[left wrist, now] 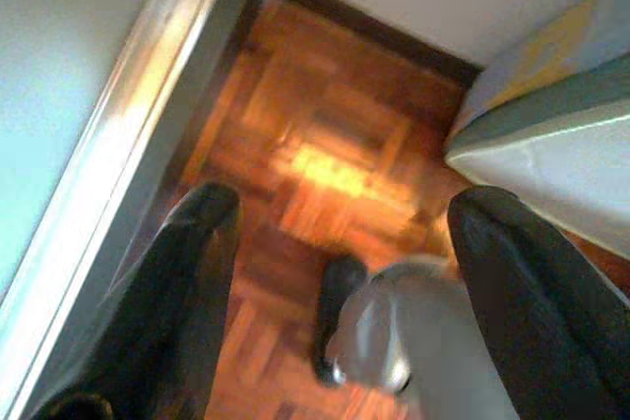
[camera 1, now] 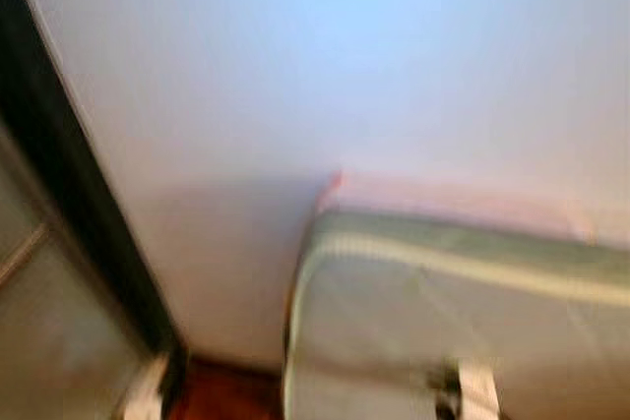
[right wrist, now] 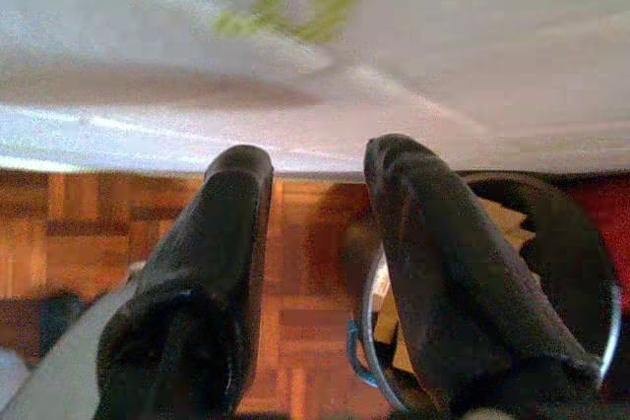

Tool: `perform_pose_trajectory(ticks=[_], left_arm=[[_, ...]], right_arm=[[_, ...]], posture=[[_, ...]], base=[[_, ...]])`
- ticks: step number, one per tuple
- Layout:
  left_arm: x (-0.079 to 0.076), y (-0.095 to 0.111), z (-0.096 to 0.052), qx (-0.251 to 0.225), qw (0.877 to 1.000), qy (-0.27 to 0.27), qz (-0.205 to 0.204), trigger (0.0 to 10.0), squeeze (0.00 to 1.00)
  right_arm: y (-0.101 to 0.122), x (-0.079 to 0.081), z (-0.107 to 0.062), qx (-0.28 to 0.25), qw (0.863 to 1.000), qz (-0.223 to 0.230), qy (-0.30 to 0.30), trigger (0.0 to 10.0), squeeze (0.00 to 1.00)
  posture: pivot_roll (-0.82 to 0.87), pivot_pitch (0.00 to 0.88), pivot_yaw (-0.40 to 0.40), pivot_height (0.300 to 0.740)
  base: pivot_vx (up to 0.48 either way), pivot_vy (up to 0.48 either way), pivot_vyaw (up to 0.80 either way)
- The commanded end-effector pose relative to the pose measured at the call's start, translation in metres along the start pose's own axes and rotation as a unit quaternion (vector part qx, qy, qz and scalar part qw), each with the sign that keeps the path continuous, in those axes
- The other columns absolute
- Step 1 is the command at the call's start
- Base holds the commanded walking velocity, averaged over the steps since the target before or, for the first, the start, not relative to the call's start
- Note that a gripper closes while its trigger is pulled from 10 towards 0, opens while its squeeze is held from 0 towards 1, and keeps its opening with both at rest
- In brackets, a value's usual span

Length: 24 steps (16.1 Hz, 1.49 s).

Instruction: Clean up the room

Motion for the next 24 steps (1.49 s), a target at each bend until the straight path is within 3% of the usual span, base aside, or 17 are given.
perform_pose_trajectory(ticks=[1, 6, 13, 24], left_arm=[[-0.0294, 0.0087, 0.0078, 0.029, 0.995, -0.045, 0.079, 10.0, 0.0], [-0.0284, 0.0075, 0.0075, 0.03, 0.995, -0.043, 0.082, 10.0, 0.0], [-0.0364, 0.012, 0.009, 0.025, 0.995, -0.05, 0.081, 10.0, 0.0], [-0.0347, 0.0127, 0.009, 0.024, 0.995, -0.048, 0.08, 10.0, 0.0]], right_arm=[[0.0604, 0.0191, 0.0081, -0.024, 0.997, 0.031, 0.067, 10.0, 0.0], [0.0616, 0.0199, 0.0081, -0.025, 0.997, 0.032, 0.068, 10.0, 0.0], [0.0651, 0.0193, 0.0083, -0.035, 0.996, 0.057, 0.06, 10.0, 0.0], [0.0662, 0.0198, 0.0083, -0.037, 0.996, 0.062, 0.06, 10.0, 0.0]], posture=[[0.03, 0.0, 0.017, 0.74], [0.03, 0.0, 0.019, 0.74], [0.03, 0.0, 0.02, 0.74], [0.03, 0.0, 0.022, 0.74]], base=[[0.0, 0.0, -0.68], [0.0, 0.0, -0.68], [0.0, 0.0, 0.0], [0.0, 0.0, 0.0]])
Point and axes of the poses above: a point about 5 cm out from each wrist's last joint towards the gripper, its own z axis pointing out of the wrist towards the gripper, its own y axis along the axis of the wrist's last joint, x = y × z, the point moved 5 cm from there along z, pointing out of the wrist towards the gripper, and after that the axes turned 7 degrees about -z, right-handed, at the moved point
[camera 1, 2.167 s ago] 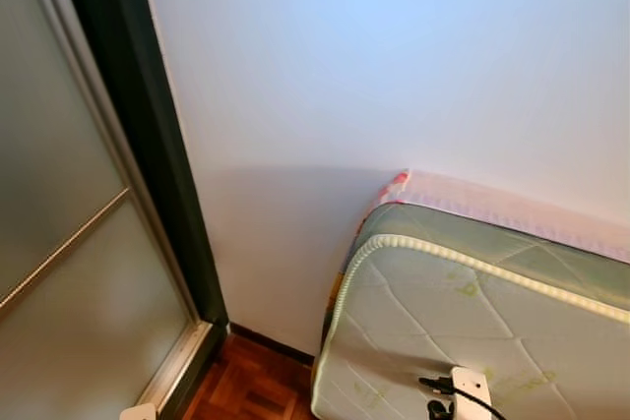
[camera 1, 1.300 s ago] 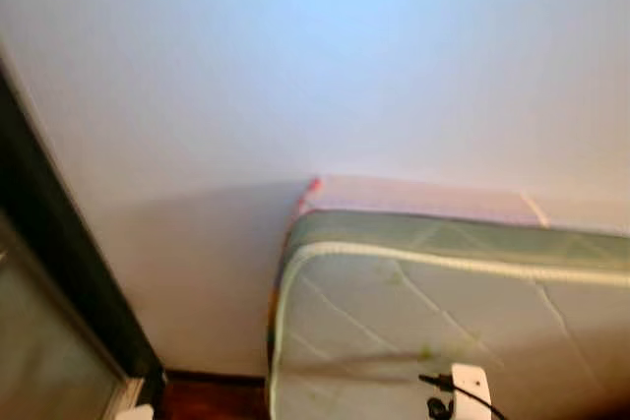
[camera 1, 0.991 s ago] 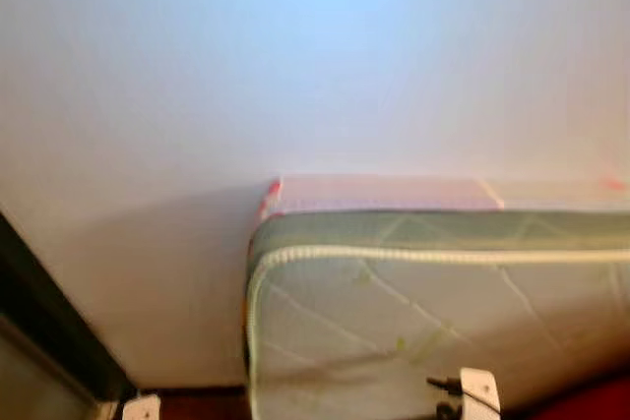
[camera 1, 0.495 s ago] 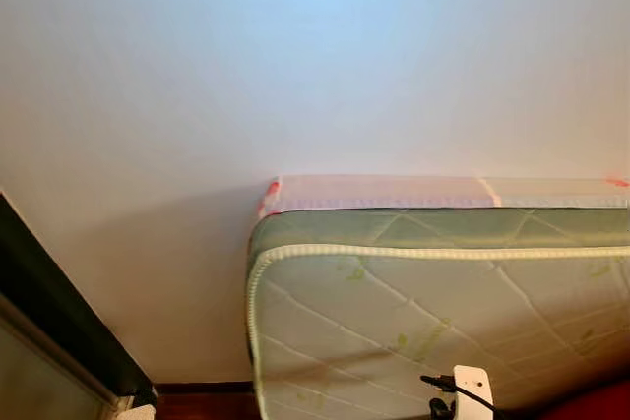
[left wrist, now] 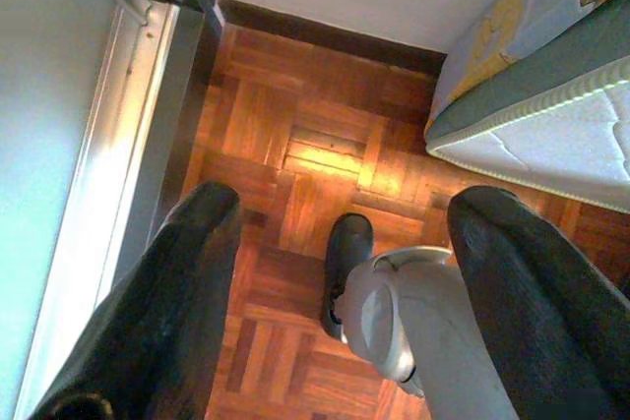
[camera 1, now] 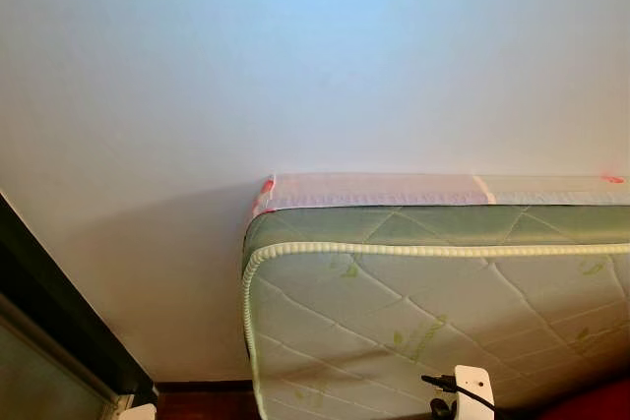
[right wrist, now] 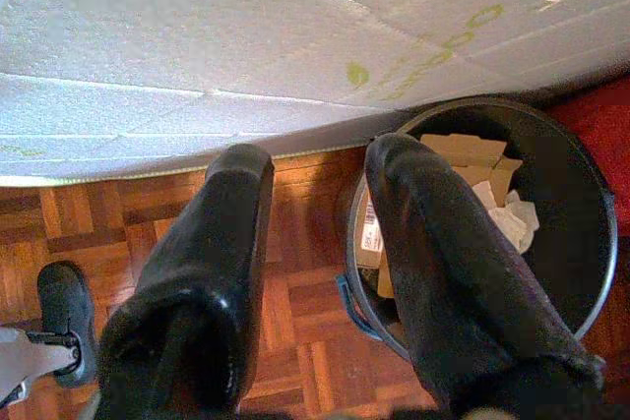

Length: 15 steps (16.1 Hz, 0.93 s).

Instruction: Clean up the room

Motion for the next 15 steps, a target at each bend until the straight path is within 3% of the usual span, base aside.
perform_pose_trajectory(ticks=[1, 7, 15], left_arm=[[-0.0426, 0.0164, 0.01, 0.018, 0.995, -0.056, 0.079, 10.0, 0.0], [-0.0428, 0.0162, 0.01, 0.018, 0.996, -0.056, 0.074, 10.0, 0.0], [-0.0424, 0.0156, 0.0098, 0.018, 0.996, -0.055, 0.069, 10.0, 0.0]], right_arm=[[0.0644, 0.015, 0.0082, -0.035, 0.996, 0.06, 0.055, 10.0, 0.0], [0.0647, 0.0144, 0.0081, -0.036, 0.996, 0.061, 0.054, 10.0, 0.0], [0.0644, 0.0144, 0.0081, -0.036, 0.996, 0.059, 0.056, 10.0, 0.0]], posture=[[0.03, 0.0, 0.021, 0.74], [0.03, 0.0, 0.019, 0.74], [0.03, 0.0, 0.019, 0.74]], base=[[0.0, 0.0, 0.0], [0.0, 0.0, 0.0], [-0.262, 0.0, 0.0]])
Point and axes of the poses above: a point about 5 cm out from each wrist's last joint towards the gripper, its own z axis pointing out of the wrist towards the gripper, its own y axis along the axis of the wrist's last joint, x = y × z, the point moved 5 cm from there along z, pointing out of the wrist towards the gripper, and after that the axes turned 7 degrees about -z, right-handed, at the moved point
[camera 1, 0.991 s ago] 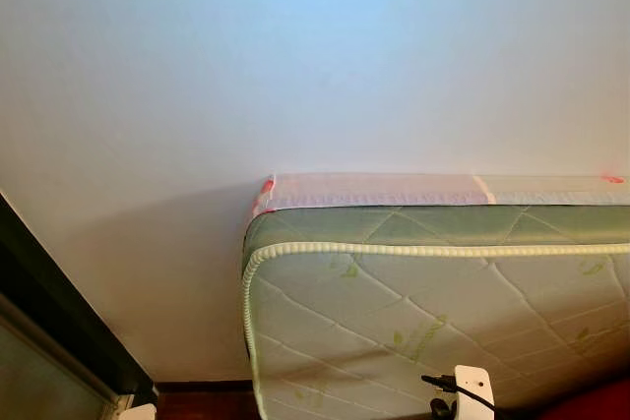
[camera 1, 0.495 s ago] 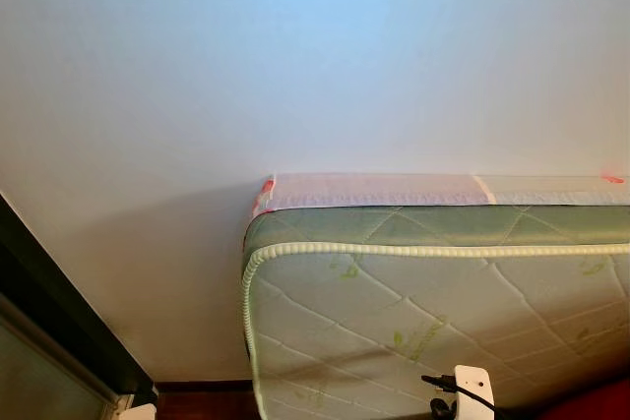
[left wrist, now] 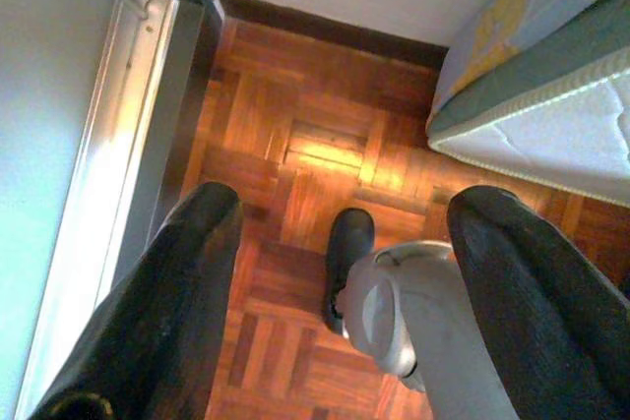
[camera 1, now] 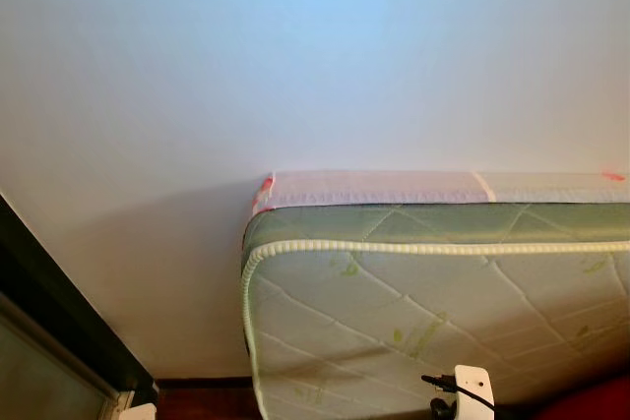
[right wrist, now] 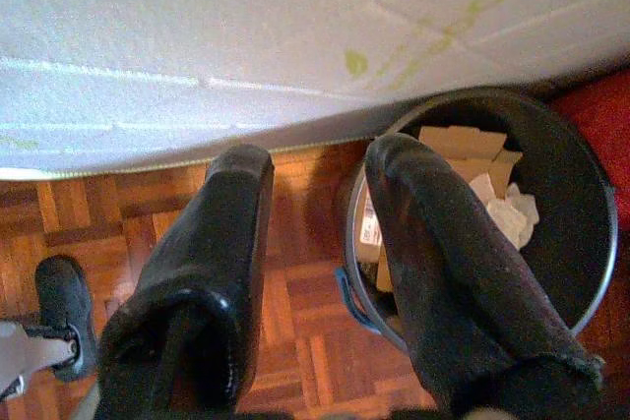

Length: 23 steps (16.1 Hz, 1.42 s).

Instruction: Clean up the room

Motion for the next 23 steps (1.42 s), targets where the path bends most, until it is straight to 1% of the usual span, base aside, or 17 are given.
perform_pose_trajectory(ticks=[1, 23], left_arm=[[-0.0421, 0.0152, 0.0097, 0.018, 0.996, -0.055, 0.068, 10.0, 0.0], [-0.0409, 0.0097, 0.0085, 0.023, 0.996, -0.054, 0.068, 10.0, 0.0]], right_arm=[[0.0641, 0.0144, 0.0081, -0.036, 0.996, 0.059, 0.056, 10.0, 0.0], [0.0594, 0.0135, 0.0077, -0.032, 0.997, 0.049, 0.057, 10.0, 0.0]], posture=[[0.02, 0.0, 0.019, 0.74], [0.02, 0.0, 0.012, 0.74]], base=[[-0.292, 0.0, 0.0], [-0.311, 0.0, 0.0]])
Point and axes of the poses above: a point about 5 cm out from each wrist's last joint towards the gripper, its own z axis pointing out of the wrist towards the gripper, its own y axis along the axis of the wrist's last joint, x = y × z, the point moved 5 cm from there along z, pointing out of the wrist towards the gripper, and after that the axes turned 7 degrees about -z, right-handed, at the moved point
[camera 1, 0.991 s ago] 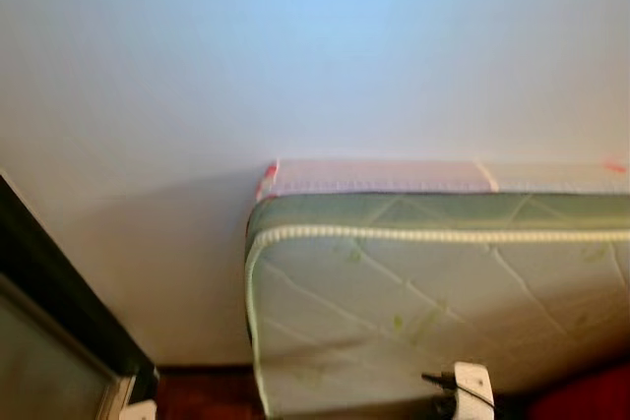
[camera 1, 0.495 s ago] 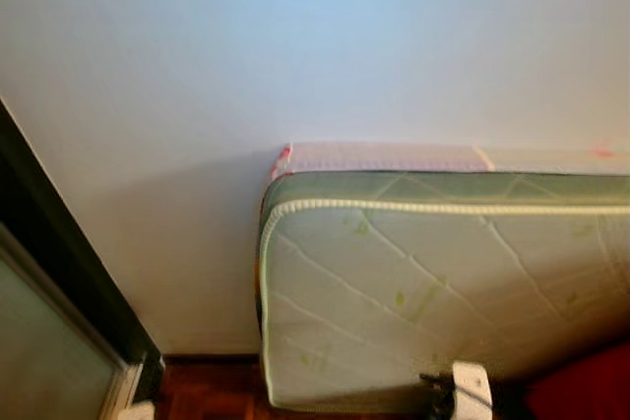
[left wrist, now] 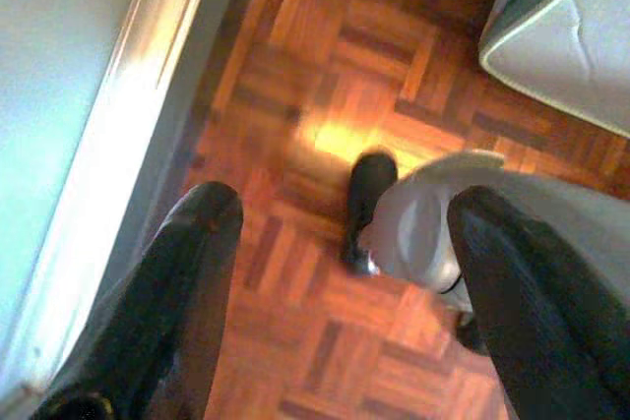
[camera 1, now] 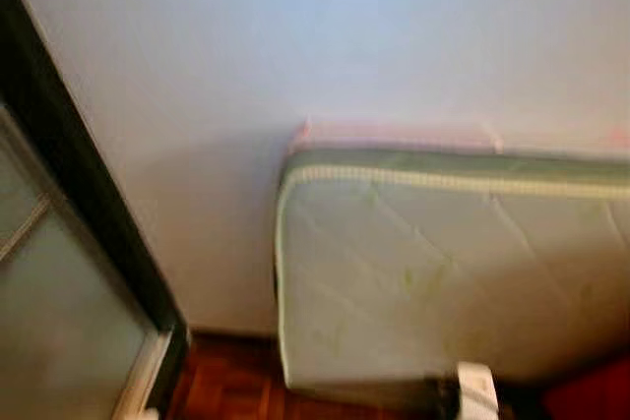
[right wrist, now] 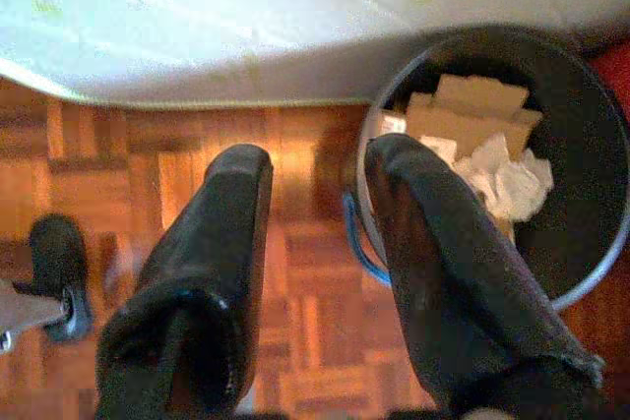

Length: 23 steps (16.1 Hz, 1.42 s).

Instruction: Clean up the room

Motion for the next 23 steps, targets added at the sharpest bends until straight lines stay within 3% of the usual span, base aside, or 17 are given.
perform_pose_trajectory(ticks=[1, 5, 13, 20, 23], left_arm=[[-0.0404, 0.0198, 0.0099, 0.01, 0.996, -0.053, 0.071, 10.0, 0.0], [-0.0398, 0.0211, 0.0102, 0.009, 0.996, -0.051, 0.074, 10.0, 0.0], [-0.0406, 0.0247, 0.0109, 0.005, 0.996, -0.049, 0.069, 10.0, 0.0], [-0.0407, 0.0259, 0.0111, 0.003, 0.995, -0.048, 0.082, 10.0, 0.0], [-0.0396, 0.0258, 0.0111, 0.002, 0.996, -0.044, 0.084, 10.0, 0.0]], right_arm=[[0.0606, 0.0184, 0.008, -0.032, 0.996, 0.05, 0.063, 10.0, 0.0], [0.0613, 0.019, 0.0081, -0.033, 0.996, 0.053, 0.063, 10.0, 0.0], [0.0655, 0.0182, 0.0083, -0.037, 0.996, 0.061, 0.06, 10.0, 0.0], [0.0647, 0.0183, 0.0084, -0.032, 0.996, 0.054, 0.062, 10.0, 0.0], [0.0637, 0.0181, 0.0084, -0.03, 0.996, 0.054, 0.061, 10.0, 0.0]], posture=[[0.02, 0.0, 0.012, 0.74], [0.02, 0.0, 0.017, 0.74], [0.03, 0.0, 0.009, 0.74], [0.03, 0.0, 0.008, 0.74], [0.03, 0.0, 0.011, 0.74]], base=[[-0.296, 0.0, 0.0], [-0.269, 0.0, 0.0], [0.0, 0.0, 0.0], [0.0, 0.0, -0.76], [0.0, -0.477, -0.75]])
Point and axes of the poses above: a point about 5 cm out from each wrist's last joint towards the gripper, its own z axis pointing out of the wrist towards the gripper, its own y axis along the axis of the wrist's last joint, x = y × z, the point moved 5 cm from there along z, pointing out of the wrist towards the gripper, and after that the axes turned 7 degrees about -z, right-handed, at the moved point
